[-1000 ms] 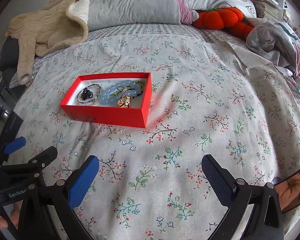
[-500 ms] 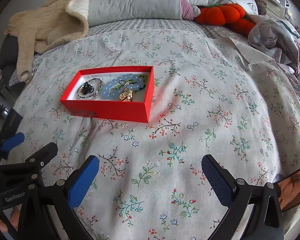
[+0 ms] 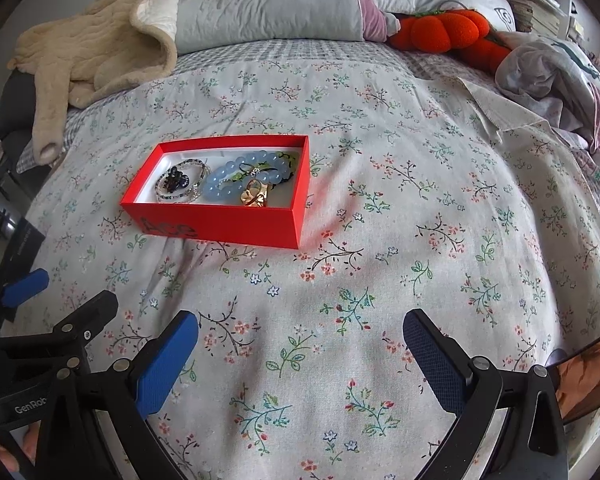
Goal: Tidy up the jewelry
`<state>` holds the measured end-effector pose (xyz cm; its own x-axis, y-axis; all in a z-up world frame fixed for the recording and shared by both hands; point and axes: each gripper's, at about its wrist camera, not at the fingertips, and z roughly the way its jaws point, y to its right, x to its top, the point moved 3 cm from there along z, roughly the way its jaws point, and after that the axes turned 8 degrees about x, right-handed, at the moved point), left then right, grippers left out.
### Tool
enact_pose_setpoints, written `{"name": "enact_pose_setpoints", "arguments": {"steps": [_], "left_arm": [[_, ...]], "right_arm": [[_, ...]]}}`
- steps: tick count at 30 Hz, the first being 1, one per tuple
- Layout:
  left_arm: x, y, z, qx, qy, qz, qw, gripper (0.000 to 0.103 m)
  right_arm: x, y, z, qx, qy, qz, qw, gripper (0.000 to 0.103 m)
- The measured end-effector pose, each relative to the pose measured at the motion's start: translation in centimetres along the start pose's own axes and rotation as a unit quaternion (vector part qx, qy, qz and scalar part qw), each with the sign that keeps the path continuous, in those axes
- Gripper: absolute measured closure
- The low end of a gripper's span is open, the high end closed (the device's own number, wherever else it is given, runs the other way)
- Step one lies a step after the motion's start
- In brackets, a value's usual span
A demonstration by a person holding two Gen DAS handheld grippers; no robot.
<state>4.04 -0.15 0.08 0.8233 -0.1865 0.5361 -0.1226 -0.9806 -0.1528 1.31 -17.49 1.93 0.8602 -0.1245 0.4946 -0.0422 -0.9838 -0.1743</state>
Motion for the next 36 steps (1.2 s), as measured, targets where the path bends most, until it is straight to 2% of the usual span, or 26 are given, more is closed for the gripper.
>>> {"name": "enact_pose_setpoints", "arguments": {"steps": [36], "left_arm": [[0.19, 0.23, -0.24, 0.001, 0.005, 0.007, 1.0, 0.001]], "right_arm": [[0.16, 0.62, -0.27, -0.002, 0.002, 0.004, 1.0, 0.0]]}}
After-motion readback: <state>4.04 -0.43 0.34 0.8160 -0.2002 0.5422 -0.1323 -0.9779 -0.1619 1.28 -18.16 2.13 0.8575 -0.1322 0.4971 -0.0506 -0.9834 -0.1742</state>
